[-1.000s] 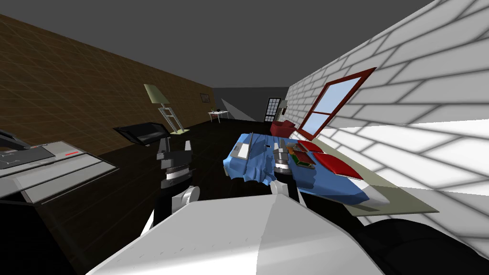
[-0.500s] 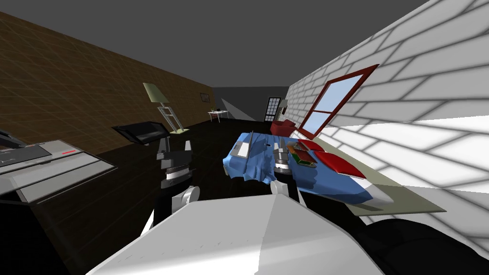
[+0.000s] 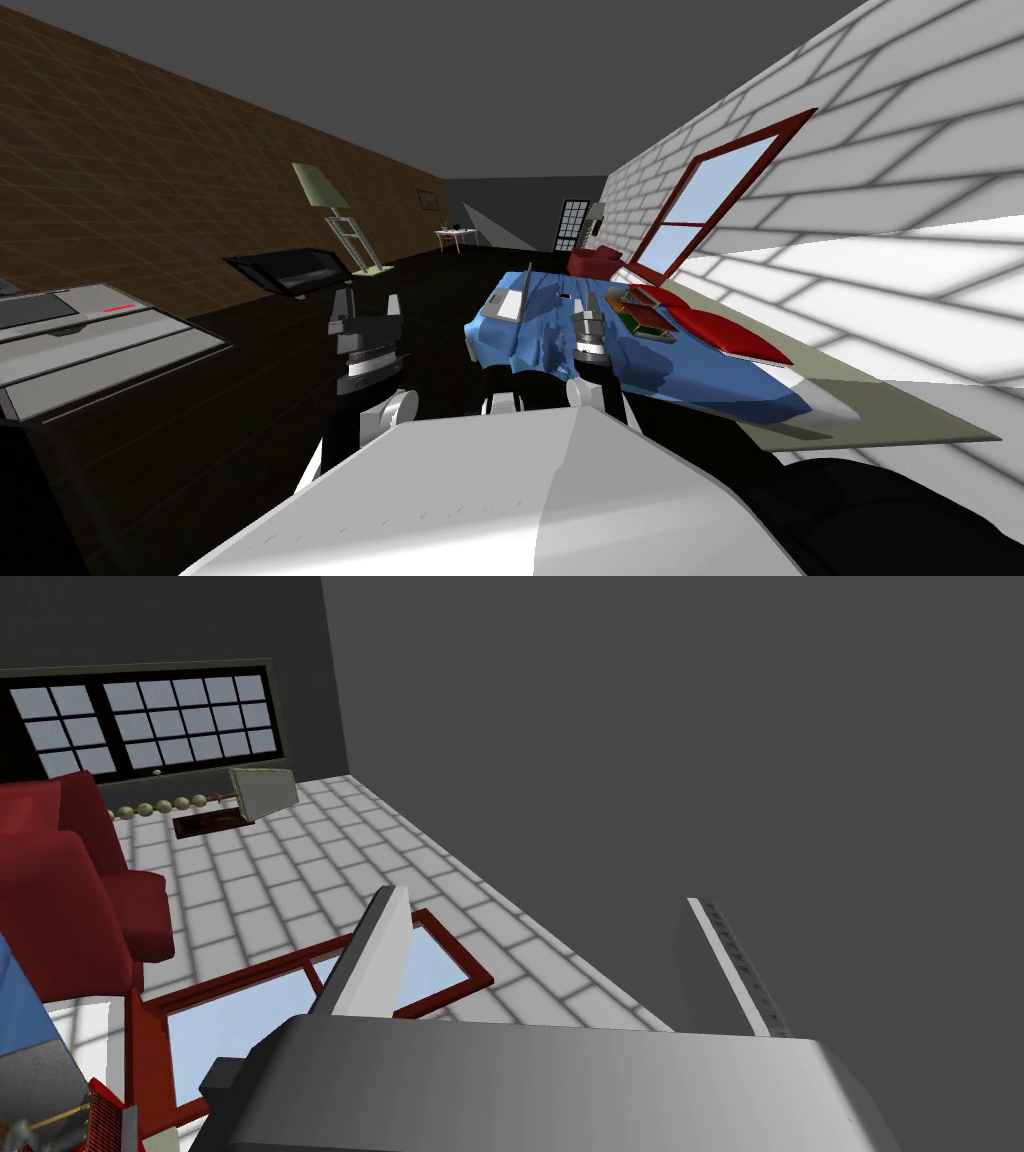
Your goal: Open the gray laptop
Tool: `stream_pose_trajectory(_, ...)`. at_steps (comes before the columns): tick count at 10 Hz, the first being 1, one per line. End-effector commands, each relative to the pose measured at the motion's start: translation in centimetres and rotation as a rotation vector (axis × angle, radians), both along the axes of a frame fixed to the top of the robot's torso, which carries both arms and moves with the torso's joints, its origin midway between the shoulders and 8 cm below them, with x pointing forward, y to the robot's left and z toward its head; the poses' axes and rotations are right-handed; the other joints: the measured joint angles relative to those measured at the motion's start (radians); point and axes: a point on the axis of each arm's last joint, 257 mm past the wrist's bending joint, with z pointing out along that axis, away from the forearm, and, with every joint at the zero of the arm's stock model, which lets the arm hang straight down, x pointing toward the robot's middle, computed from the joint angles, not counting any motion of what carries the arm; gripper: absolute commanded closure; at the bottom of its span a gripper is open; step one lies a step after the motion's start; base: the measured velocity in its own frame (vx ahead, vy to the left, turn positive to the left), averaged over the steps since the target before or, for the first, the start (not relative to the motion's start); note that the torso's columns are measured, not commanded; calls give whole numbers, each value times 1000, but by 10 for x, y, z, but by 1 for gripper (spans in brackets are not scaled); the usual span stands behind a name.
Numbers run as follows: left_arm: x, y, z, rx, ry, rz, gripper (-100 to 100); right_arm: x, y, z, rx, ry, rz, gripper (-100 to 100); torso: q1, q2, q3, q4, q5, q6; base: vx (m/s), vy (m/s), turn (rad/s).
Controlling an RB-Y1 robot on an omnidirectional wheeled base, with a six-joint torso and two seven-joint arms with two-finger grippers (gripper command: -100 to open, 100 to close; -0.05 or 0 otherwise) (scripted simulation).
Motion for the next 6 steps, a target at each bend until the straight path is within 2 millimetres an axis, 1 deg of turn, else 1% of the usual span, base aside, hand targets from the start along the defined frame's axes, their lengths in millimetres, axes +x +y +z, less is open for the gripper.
stream_pose_trajectory(1,0,0,0,0,1,0,0,6,8,-6,-79,30,18,-100,0,34,-69,33,0,0,9,19,0)
stream_pose_trajectory(2,0,0,0,0,1,0,0,10,12,-9,-119,47,23,-100,1,43,-89,43,0,0,11,30,0)
stream_pose_trajectory(6,0,0,0,0,1,0,0,29,28,-27,-303,126,18,-100,1,46,-94,47,0,0,26,49,-1)
